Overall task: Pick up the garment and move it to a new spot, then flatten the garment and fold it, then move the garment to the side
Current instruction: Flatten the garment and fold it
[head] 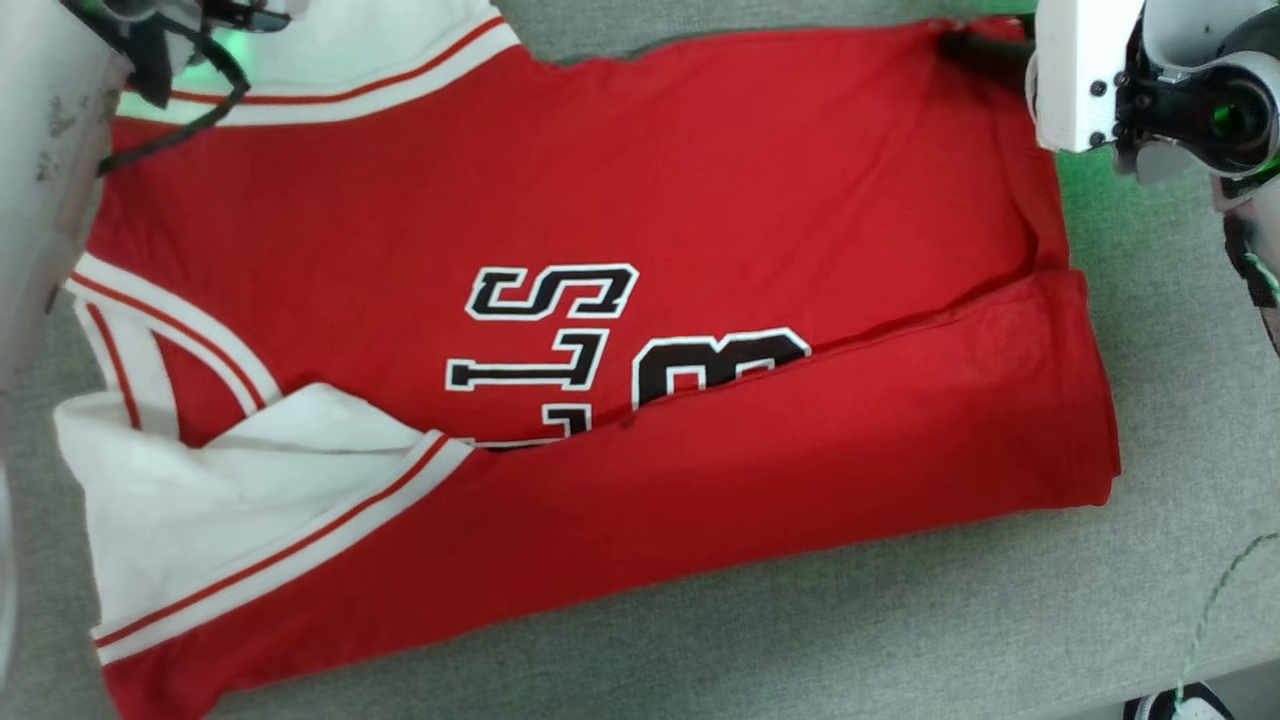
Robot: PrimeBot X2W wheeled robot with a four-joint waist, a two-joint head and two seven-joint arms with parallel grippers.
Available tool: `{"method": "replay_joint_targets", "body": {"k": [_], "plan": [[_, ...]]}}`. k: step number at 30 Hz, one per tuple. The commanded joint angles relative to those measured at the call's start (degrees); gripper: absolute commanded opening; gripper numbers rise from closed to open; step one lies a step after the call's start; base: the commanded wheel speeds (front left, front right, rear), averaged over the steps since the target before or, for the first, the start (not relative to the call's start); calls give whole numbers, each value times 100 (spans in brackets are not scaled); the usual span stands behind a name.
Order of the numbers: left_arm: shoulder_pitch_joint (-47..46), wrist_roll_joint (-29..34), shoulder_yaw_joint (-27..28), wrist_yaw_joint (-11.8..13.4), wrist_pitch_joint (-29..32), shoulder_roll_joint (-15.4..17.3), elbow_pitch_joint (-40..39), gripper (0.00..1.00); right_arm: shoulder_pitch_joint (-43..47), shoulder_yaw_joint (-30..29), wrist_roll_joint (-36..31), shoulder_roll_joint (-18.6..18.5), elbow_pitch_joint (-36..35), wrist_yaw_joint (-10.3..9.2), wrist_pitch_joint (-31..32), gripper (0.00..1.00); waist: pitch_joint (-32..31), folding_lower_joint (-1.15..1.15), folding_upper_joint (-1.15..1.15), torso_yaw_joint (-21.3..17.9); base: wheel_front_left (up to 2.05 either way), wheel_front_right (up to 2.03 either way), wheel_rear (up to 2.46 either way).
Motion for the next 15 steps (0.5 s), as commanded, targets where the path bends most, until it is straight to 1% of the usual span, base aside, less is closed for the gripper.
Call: {"method": "replay_joint_targets", "body": {"k": [1,4,8,15], "plan": [[401,-20,-106,1,41,-1,234,0,296,223,14,70,228,-9,94,0,-70,0,0,51,0,0,0],[346,-92,-16,-38,-93,-34,275,0,290,234,92,-65,258,-9,-23,0,-206,0,0,124,0,0,0],[218,-214,165,-135,-412,-106,273,0,308,302,89,-306,128,-9,-423,0,-429,0,0,261,0,0,0],[307,-320,291,-420,-982,-108,152,0,604,620,148,-847,-272,-9,-1206,0,-972,0,0,577,0,0,0]]}}
